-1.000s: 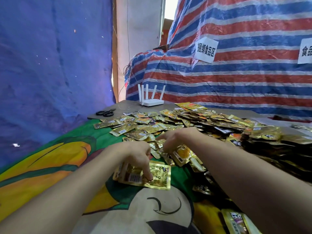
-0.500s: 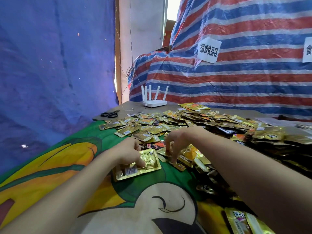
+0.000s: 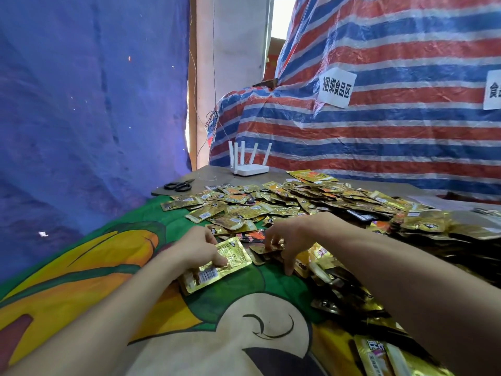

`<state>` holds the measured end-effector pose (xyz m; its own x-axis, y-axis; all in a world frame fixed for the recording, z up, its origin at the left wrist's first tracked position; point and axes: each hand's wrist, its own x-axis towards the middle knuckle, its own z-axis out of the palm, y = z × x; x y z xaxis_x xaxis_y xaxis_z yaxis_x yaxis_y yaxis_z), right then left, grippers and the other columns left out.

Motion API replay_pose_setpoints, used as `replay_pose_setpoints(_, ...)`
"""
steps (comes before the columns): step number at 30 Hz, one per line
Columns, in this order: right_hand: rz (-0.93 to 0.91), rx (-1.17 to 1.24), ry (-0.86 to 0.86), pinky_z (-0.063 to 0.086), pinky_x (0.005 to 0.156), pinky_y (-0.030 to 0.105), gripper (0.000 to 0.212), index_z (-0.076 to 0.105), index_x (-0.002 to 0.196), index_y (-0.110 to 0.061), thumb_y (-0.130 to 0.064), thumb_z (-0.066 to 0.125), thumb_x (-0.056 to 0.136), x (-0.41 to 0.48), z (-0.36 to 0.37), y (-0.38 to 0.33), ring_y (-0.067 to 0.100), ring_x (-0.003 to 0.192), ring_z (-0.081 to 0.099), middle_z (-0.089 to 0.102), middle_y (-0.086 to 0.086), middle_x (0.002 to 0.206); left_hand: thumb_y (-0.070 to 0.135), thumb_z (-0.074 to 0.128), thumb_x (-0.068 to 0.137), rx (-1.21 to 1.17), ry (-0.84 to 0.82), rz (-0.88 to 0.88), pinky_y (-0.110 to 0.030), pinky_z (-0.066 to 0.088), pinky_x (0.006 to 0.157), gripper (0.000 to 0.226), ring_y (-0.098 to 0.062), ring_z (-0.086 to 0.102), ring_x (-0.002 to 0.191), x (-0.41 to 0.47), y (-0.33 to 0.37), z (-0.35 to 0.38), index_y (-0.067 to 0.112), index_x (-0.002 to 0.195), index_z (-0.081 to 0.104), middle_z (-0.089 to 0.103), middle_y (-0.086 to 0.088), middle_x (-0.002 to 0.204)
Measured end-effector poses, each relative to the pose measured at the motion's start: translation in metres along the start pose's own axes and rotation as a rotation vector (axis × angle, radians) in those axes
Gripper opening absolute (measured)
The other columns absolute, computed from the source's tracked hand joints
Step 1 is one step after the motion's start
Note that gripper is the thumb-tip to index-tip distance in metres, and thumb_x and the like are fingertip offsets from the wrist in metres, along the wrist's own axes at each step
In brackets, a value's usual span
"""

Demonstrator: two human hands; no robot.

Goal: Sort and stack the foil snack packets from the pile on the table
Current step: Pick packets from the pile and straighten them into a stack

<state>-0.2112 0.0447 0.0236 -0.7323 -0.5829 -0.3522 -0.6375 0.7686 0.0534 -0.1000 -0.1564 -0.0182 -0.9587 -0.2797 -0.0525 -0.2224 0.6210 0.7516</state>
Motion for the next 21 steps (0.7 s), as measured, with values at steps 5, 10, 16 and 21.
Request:
replay_pose_setpoints(5,-0.063,-0.182,0.239,0.049,0.074,0.034,0.043,0.058,0.127,-0.02,-0.019,0.075,0.087,0.002,0.011,-0.008,0.024,0.099,0.059,0.064,0.005,0.12,0.017,0.088,0.074,-0.04,0.015,-0.005,-0.027,0.042,0.062,0.036,-0.011,0.053,0.082,0.0,-0.005,0.001,0.014,0.098,0.06,0.057,0.0,0.094)
replay_pose_setpoints(10,0.012,-0.046,0.488,0.055,0.077,0.035,0.026,0.068,0.115,-0.01,-0.003,0.063,0.09,0.007,0.022,-0.013,0.028,0.097,0.066,0.069,0.01,0.107,0.016,0.088,0.074,-0.08,0.031,0.001,-0.028,0.044,0.064,0.04,-0.013,0.053,0.081,-0.001,-0.005,-0.002,0.01,0.102,0.061,0.058,-0.002,0.094)
replay_pose_setpoints(16,0.079,0.444,0.83,0.055,0.062,0.035,0.018,0.067,0.094,-0.008,0.005,0.056,0.089,-0.017,-0.007,0.0,0.029,0.082,0.069,0.07,0.011,0.088,0.016,0.079,0.085,-0.287,0.161,-0.022,-0.032,0.049,0.068,0.04,-0.02,0.062,0.087,0.0,0.001,-0.002,0.002,0.111,0.052,0.063,-0.012,0.105)
replay_pose_setpoints(21,0.081,0.819,1.07,0.047,0.062,0.023,0.025,0.051,0.111,-0.012,0.004,0.056,0.091,-0.045,-0.026,0.011,0.022,0.093,0.061,0.063,0.006,0.102,0.007,0.073,0.088,-0.674,0.159,-0.036,-0.055,0.053,0.096,0.054,-0.039,0.068,0.101,-0.005,0.012,0.0,0.005,0.138,0.052,0.069,-0.02,0.117)
